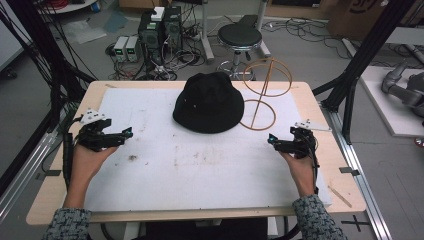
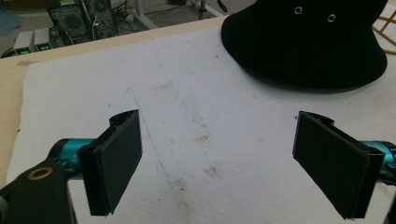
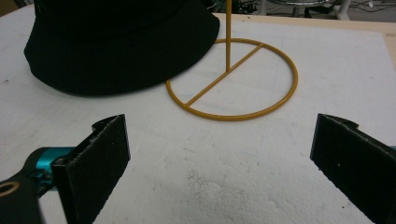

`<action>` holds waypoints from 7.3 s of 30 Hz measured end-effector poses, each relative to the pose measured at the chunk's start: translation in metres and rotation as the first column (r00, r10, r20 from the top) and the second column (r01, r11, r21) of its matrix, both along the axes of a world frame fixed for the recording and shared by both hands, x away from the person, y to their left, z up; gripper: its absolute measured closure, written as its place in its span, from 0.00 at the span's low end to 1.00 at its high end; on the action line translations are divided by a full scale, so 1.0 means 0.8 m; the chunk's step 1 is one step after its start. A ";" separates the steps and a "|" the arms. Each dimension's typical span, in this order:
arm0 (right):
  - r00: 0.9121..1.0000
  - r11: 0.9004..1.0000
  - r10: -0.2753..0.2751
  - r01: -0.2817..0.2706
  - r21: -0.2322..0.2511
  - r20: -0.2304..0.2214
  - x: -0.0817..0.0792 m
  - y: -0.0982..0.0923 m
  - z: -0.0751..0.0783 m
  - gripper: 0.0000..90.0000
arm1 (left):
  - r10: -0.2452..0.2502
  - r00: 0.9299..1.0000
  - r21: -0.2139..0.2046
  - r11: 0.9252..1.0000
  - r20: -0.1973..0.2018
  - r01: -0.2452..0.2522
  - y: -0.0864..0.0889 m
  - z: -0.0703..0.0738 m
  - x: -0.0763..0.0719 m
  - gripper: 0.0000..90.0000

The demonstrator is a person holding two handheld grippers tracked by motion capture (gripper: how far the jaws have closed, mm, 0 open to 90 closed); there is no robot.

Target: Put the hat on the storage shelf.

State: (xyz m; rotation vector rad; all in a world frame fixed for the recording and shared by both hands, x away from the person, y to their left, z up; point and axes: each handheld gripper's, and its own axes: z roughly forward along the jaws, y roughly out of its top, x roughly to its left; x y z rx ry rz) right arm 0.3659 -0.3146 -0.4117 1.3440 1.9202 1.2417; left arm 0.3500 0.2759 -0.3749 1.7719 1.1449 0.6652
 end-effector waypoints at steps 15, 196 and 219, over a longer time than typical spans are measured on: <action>1.000 1.000 0.000 0.000 0.010 0.001 0.000 -0.001 0.001 0.05 | -0.136 0.990 -0.025 0.990 0.042 0.137 -0.037 0.069 0.040 0.21; 0.998 0.996 0.062 -0.061 0.058 -0.007 -0.012 -0.002 -0.008 0.06 | -0.403 0.782 -0.178 0.826 0.476 0.534 -0.274 0.271 0.215 0.97; 0.998 0.995 0.065 -0.064 0.070 -0.009 -0.014 -0.003 -0.005 0.06 | -0.494 0.758 -0.187 0.771 0.426 0.608 -0.351 0.239 0.241 0.96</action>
